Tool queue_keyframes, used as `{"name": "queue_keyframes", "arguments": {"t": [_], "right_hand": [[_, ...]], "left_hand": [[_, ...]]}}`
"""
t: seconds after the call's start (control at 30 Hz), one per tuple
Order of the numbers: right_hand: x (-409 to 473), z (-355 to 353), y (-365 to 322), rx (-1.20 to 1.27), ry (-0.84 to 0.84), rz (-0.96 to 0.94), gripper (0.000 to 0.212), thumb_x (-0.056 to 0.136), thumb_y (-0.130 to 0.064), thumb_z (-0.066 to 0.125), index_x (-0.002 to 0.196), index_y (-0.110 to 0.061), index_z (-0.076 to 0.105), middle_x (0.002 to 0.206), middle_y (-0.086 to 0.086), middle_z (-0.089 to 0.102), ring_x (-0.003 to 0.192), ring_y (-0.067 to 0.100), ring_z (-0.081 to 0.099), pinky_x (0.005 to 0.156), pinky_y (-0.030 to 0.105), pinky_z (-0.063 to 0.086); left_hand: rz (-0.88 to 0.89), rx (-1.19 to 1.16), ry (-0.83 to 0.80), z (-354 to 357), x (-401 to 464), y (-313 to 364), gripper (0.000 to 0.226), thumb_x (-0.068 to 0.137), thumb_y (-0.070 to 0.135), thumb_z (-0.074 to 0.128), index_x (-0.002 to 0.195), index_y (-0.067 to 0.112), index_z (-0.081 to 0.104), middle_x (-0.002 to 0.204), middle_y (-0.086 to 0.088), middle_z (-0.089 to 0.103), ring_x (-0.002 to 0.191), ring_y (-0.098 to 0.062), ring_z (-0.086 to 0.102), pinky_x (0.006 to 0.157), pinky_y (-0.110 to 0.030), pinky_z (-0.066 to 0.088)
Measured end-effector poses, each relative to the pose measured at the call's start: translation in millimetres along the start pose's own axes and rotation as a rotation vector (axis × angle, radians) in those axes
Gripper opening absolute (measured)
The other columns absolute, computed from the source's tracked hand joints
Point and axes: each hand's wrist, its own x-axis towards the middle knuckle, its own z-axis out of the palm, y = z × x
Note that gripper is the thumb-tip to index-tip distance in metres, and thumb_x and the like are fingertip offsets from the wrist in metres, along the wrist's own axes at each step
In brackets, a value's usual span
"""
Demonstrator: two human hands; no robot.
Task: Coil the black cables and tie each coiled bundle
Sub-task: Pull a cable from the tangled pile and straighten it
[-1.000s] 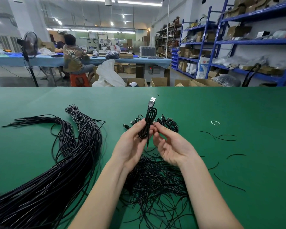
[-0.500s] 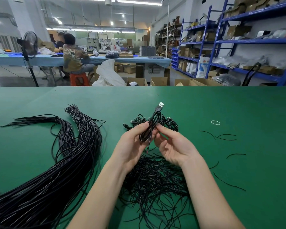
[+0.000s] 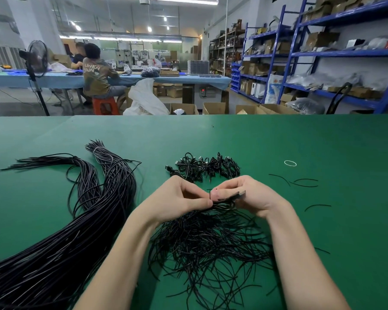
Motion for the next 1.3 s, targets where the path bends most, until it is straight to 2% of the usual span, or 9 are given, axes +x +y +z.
{"name": "queue_keyframes", "arguments": {"t": [0.07, 0.3, 0.47, 0.57, 0.67, 0.9, 1.03, 1.17, 1.3], "right_hand": [[-5.2, -6.2, -6.5, -0.139, -0.003, -0.015, 0.005, 0.071, -0.026, 0.087, 0.073, -0.026, 0.083, 0.073, -0.007, 0.073, 0.057, 0.000, 0.051, 0.055, 0.018, 0.034], [0.5, 5.5, -28.5, -0.745, 0.264, -0.093, 0.023, 0.079, -0.030, 0.078, 0.058, -0.038, 0.073, 0.068, -0.015, 0.073, 0.053, -0.004, 0.057, 0.065, 0.025, 0.049], [-0.7, 22.0, -36.3, -0.899, 0.382, -0.062, 0.021, 0.081, -0.030, 0.070, 0.061, -0.035, 0.065, 0.081, -0.014, 0.071, 0.085, 0.015, 0.065, 0.071, 0.028, 0.044], [1.5, 30.2, -37.2, -0.852, 0.468, -0.081, 0.016, 0.083, -0.027, 0.067, 0.068, -0.031, 0.064, 0.088, -0.006, 0.071, 0.089, 0.022, 0.065, 0.078, 0.031, 0.052], [6.2, 36.9, -36.2, -0.721, 0.515, -0.105, 0.013, 0.086, -0.024, 0.063, 0.073, -0.025, 0.062, 0.091, 0.005, 0.073, 0.093, 0.026, 0.065, 0.084, 0.036, 0.056], [10.8, 35.8, -29.0, -0.495, 0.510, -0.285, 0.021, 0.093, -0.021, 0.068, 0.072, -0.024, 0.063, 0.074, -0.001, 0.072, 0.080, 0.024, 0.071, 0.080, 0.039, 0.057], [11.3, 35.7, -25.5, -0.448, 0.512, -0.393, 0.019, 0.092, -0.017, 0.070, 0.074, -0.019, 0.065, 0.072, -0.005, 0.072, 0.070, 0.017, 0.072, 0.072, 0.033, 0.058], [9.5, 32.9, -24.5, -0.337, 0.448, -0.404, 0.017, 0.093, -0.012, 0.070, 0.077, -0.016, 0.066, 0.072, -0.005, 0.073, 0.060, 0.006, 0.072, 0.057, 0.011, 0.049], [7.4, 29.2, -24.5, -0.360, 0.434, -0.426, 0.018, 0.092, -0.014, 0.071, 0.075, -0.019, 0.067, 0.072, -0.005, 0.073, 0.066, 0.014, 0.073, 0.069, 0.026, 0.059]], "left_hand": [[0.010, 0.155, 0.002, 5.7, 2.8, 3.3, 0.009, 0.077, 0.034, 0.080, 0.073, 0.043, 0.079, 0.077, 0.000, 0.076, 0.066, -0.014, 0.055, 0.065, -0.034, 0.047], [0.018, 0.402, 0.231, 22.8, 8.2, 7.8, 0.008, 0.079, 0.023, 0.076, 0.078, 0.029, 0.081, 0.074, 0.008, 0.075, 0.071, -0.017, 0.069, 0.069, -0.030, 0.056], [0.049, 0.466, 0.308, 26.5, 10.3, 6.4, 0.011, 0.080, 0.022, 0.070, 0.078, 0.025, 0.081, 0.071, 0.002, 0.073, 0.066, -0.020, 0.064, 0.063, -0.030, 0.054], [0.071, 0.426, 0.429, 30.1, 12.7, 5.6, 0.013, 0.078, 0.022, 0.068, 0.072, 0.021, 0.079, 0.057, -0.001, 0.064, 0.049, -0.017, 0.041, 0.052, -0.027, 0.047], [0.082, 0.324, 0.528, 31.0, 12.5, 8.7, 0.015, 0.077, 0.022, 0.070, 0.063, 0.025, 0.075, 0.055, -0.006, 0.063, 0.050, -0.009, 0.032, 0.049, -0.022, 0.040], [-0.080, -0.024, 0.661, 34.5, 11.1, 11.8, 0.008, 0.079, 0.032, 0.078, 0.071, 0.032, 0.080, 0.063, 0.022, 0.071, 0.065, 0.012, 0.066, 0.062, -0.006, 0.045], [-0.157, -0.300, 0.646, 34.2, 13.0, 9.7, 0.005, 0.077, 0.029, 0.081, 0.072, 0.031, 0.082, 0.074, 0.010, 0.076, 0.074, 0.001, 0.069, 0.071, -0.017, 0.055], [-0.254, -0.685, 0.589, 30.0, 16.9, 9.7, 0.008, 0.075, 0.008, 0.082, 0.083, 0.008, 0.081, 0.086, -0.013, 0.077, 0.083, -0.023, 0.073, 0.085, -0.031, 0.059], [-0.311, -0.869, 0.536, 31.3, 18.0, 9.6, 0.008, 0.080, 0.003, 0.076, 0.087, 0.005, 0.077, 0.082, -0.010, 0.076, 0.066, -0.013, 0.069, 0.063, -0.020, 0.058]]}}
